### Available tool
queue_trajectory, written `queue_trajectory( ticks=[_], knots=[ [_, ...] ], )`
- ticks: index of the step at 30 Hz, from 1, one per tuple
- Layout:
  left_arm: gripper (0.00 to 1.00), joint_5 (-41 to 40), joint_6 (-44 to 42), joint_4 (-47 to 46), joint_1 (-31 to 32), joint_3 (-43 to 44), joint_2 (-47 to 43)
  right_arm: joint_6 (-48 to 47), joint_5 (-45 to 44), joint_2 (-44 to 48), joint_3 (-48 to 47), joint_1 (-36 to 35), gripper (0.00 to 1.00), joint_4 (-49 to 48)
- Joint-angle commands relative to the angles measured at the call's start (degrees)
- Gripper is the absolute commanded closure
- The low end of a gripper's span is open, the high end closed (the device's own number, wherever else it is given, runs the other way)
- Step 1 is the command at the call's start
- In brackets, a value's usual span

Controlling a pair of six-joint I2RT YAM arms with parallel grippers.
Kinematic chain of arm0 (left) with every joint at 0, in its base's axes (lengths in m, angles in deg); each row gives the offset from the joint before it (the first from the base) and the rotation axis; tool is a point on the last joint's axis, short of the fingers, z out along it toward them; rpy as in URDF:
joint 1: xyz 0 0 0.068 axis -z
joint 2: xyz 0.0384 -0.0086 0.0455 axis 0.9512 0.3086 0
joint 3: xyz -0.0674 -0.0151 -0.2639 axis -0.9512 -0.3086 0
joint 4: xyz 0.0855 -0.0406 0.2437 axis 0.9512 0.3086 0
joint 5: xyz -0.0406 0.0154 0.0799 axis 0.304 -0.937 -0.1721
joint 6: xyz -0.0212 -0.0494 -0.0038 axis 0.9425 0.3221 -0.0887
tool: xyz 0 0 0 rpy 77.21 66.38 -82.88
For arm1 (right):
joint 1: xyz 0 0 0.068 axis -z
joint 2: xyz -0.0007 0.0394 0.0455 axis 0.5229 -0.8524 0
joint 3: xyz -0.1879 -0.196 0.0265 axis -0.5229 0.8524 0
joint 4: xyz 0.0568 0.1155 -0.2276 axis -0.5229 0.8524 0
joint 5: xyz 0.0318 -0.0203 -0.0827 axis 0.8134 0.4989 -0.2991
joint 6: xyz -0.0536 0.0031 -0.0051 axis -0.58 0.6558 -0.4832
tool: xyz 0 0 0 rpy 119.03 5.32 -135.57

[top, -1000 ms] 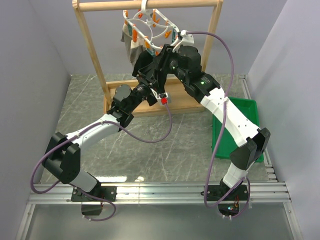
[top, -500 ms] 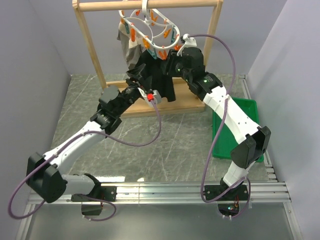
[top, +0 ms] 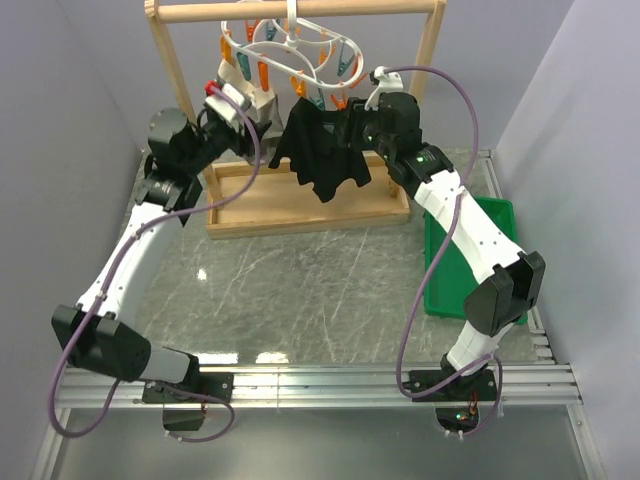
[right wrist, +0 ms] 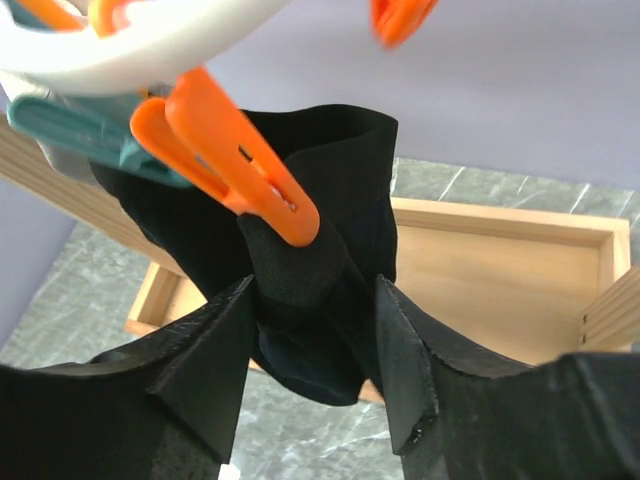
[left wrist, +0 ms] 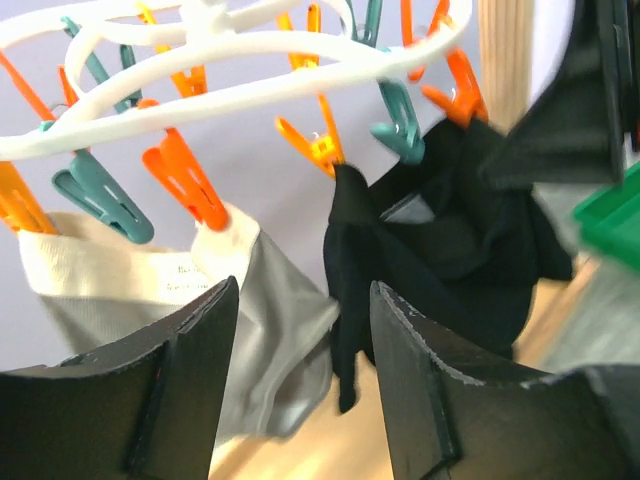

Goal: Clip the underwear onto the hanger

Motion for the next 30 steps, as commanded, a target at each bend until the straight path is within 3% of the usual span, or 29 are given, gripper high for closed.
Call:
queue_trajectory(
  ticks=[1,7,16,26,30],
  knots=[
    [0.4,7.9,14.8,2.1,-1.5,7.0,4.1,-3.9,3.2,3.5,2.0,0.8,0.42,-4.5],
    [0.44,11.7,20.9,1.3,-1.5,12.1,8.7,-8.3,7.2,7.8,6.9,1.5,0.39,-9.8],
    [0.48,7.1,22.3,2.0,-1.4,16.4,12.6,-14.3,10.7,14.8,12.5,1.4,0.37,-17.0],
    [0.45,5.7,21.9,5.6,-0.8,18.3,12.9,-16.9,18.3,16.2,11.4,1.2,0.44,-14.2],
    [0.46,4.7,23.8,4.7,-0.7,18.3,13.1,-18.2,15.5,16.3,12.5,-1.7,0.48,-15.2]
  ],
)
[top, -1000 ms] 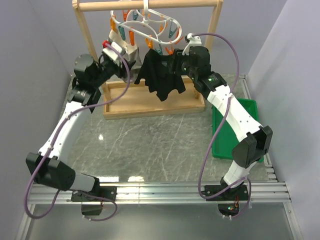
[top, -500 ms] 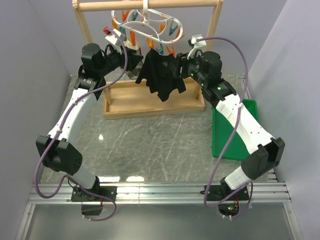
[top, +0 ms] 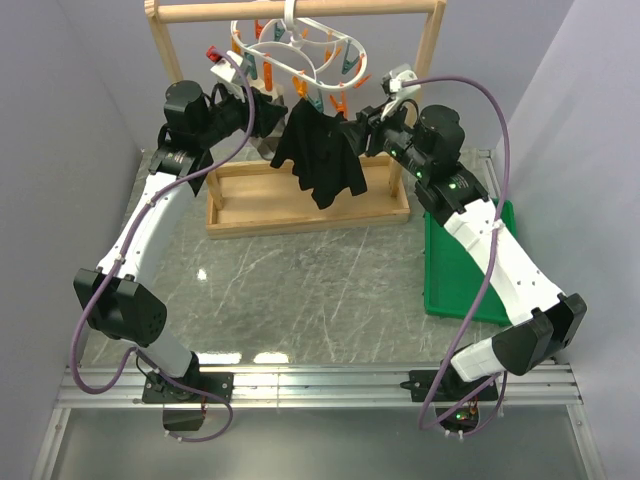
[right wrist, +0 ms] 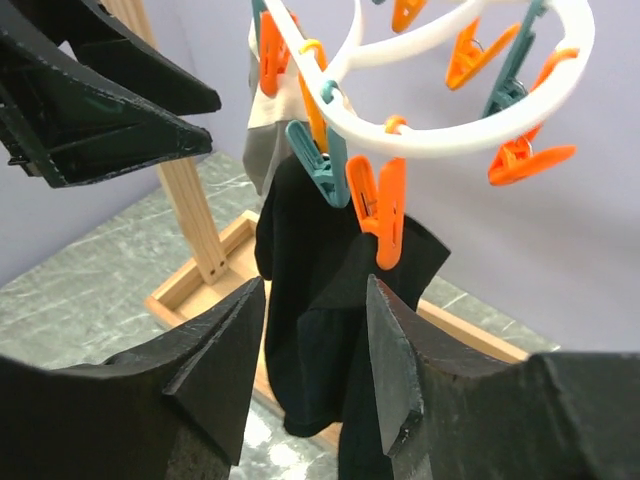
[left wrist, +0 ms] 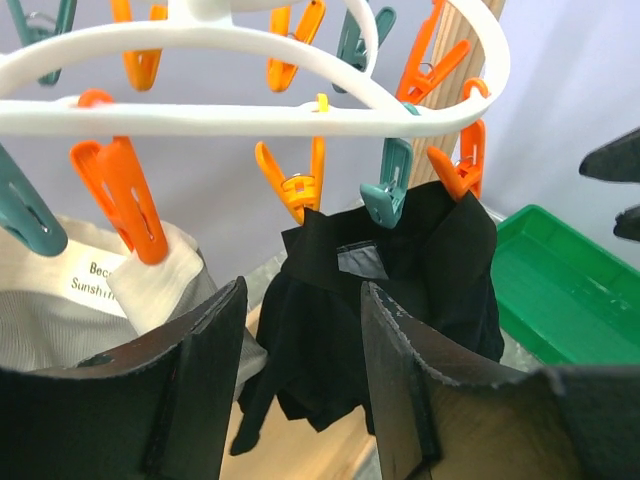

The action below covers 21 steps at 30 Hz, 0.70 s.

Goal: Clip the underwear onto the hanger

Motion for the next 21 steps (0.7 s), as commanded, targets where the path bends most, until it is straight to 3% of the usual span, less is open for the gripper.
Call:
queue_trajectory(
  ticks=[1,6,9,14,21],
  knots=[
    [0.46,-1.3,3.2,-0.6,0.3,2.4,-0.3,-3.0,-1.9,0.7,0.0,-3.1,0.48,-2.7],
    [0.46,-2.0,4.9,0.9,0.4,4.2,0.5,-3.9,-4.4,-0.3,0.6,-6.6,0.5,-3.8],
    [0.32,-0.4,5.4,0.4,0.4,1.0,-2.1,-3.9,-4.9,0.0,2.0,-7.6,0.49,-3.8],
    [0.01,0.7,4.7,9.7,0.0,-2.6,-6.3,-4.8,-7.2,4.6,8.3,-8.1,0.4,-1.7],
    [0.01,-0.4,-1.0,25.5,-1.4,-8.7,-14.6,-6.8,-11.6,18.2,20.8,-7.5,0.27,1.5]
  ],
)
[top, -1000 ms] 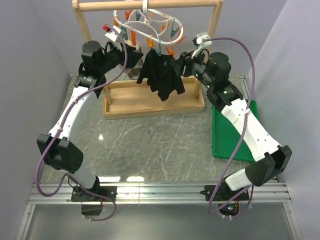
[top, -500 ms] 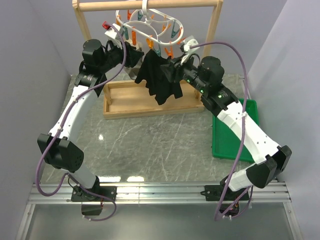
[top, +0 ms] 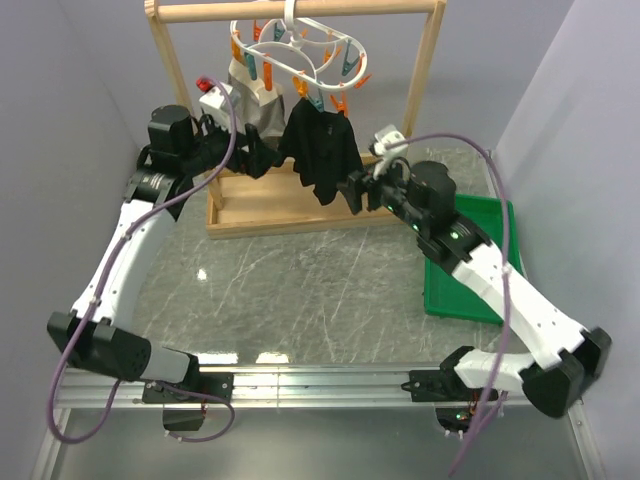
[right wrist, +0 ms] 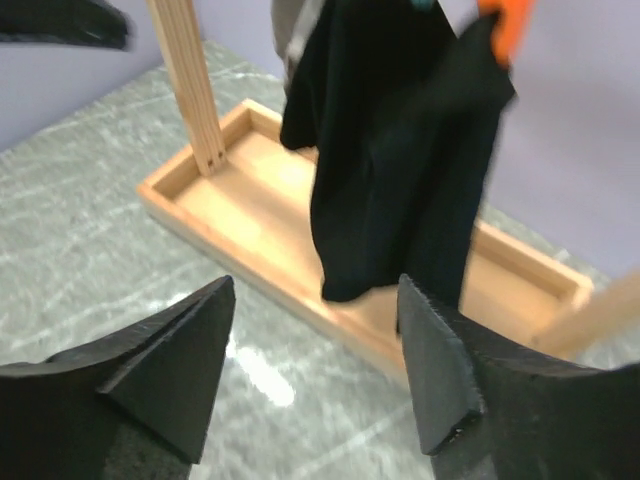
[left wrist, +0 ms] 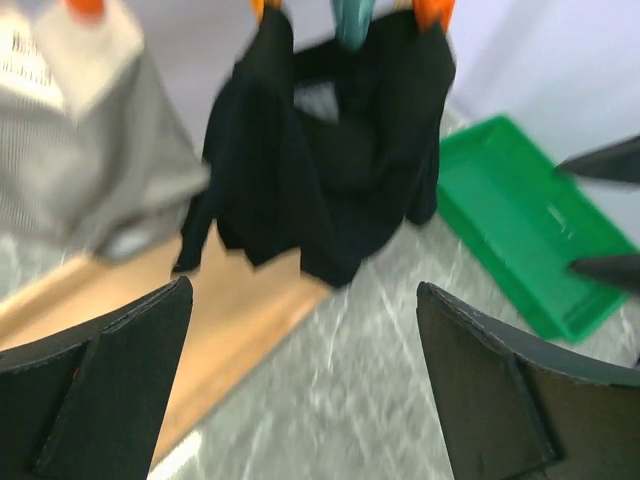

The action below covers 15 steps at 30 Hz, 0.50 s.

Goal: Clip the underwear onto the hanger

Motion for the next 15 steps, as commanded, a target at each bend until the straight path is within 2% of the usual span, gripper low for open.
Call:
queue_trajectory(
  ticks=[1,6,10,15],
  knots=[
    [0.01,-1.7,-3.7,9.6,-0.6,-3.1,-4.9,-1.4,-3.2,8.9,4.3,0.7,0.23,0.4],
    [0.01,-10.7,-3.7,14.8,-1.0,-8.8,-9.8,0.9,-2.6,17.5,12.9,6.4,0.18,2.6],
    [0.01,-14.3,-4.5,12.3,-1.2,-17.4,-15.5,3.1,-1.9,23.4,18.3,10.9,0.15,3.5],
    [0.01,-18.8,-3.8,11.3,-1.2,-21.3,-18.4,4.3,-1.4,30.7,25.0,15.2,0.14,3.7]
  ],
)
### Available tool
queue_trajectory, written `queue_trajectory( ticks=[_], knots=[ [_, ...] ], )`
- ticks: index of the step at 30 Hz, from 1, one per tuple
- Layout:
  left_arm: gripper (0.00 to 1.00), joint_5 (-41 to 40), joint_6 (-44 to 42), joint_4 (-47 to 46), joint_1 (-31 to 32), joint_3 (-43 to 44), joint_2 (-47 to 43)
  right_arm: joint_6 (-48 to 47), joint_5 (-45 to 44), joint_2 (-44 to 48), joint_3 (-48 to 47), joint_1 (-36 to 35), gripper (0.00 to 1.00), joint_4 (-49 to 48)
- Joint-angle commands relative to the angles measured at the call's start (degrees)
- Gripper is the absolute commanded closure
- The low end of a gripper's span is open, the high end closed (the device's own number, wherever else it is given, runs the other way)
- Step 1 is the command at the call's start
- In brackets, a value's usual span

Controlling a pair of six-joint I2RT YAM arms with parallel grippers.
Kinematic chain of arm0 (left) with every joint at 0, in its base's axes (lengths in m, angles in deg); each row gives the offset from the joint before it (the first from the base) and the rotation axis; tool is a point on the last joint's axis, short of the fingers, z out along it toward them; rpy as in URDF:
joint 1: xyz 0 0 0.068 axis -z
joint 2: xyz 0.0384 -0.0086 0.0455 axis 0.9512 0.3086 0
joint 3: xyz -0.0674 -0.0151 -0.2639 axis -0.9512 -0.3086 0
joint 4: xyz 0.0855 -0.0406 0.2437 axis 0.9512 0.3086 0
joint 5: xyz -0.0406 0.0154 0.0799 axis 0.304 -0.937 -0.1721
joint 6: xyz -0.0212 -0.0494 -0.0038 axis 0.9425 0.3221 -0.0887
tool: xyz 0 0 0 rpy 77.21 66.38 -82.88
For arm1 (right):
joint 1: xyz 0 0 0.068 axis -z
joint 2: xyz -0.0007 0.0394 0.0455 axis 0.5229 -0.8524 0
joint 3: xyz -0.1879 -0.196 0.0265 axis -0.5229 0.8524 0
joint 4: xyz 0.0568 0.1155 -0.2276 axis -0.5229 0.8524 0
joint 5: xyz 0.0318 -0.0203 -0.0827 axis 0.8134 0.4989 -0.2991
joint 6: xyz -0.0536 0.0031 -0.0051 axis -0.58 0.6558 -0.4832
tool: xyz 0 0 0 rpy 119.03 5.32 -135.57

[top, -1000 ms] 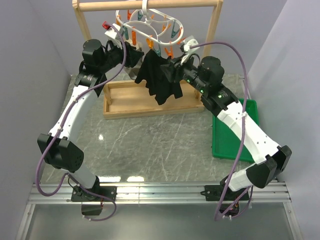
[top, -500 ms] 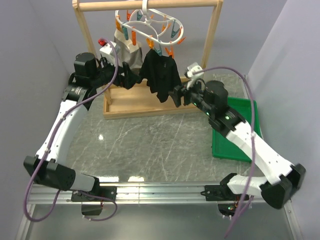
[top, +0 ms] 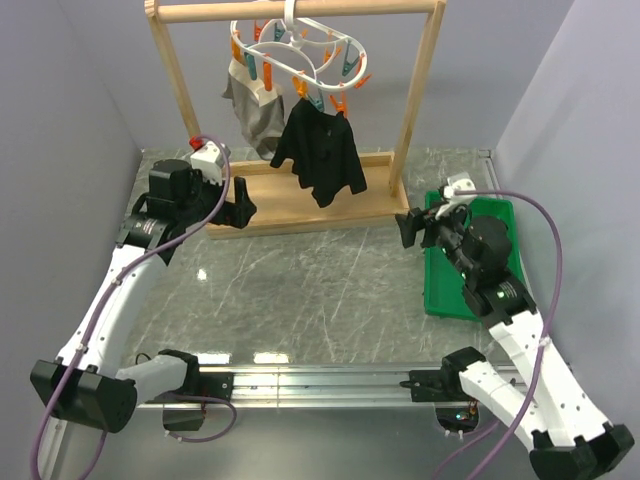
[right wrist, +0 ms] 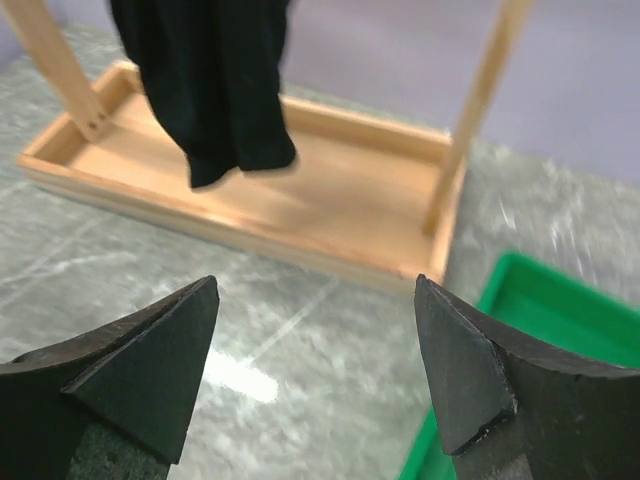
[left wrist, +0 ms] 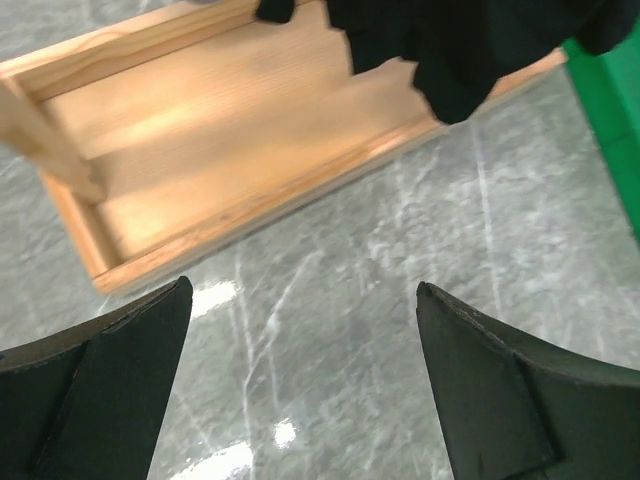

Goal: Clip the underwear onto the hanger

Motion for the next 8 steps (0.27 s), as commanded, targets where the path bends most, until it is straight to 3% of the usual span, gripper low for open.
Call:
queue_trajectory(
  ticks=[1,8],
  knots=[
    [0.01,-5.4,-0.4,-2.1,-0.2,-1.8,-2.7,1.6,0.1,4.8,2.9,2.6,0.14,0.0],
    [0.0,-4.4,-1.5,-2.3,-0.4,-1.1,-3.8,2.6,0.3,10.0,5.2,5.5,0.12,0.9]
  ],
)
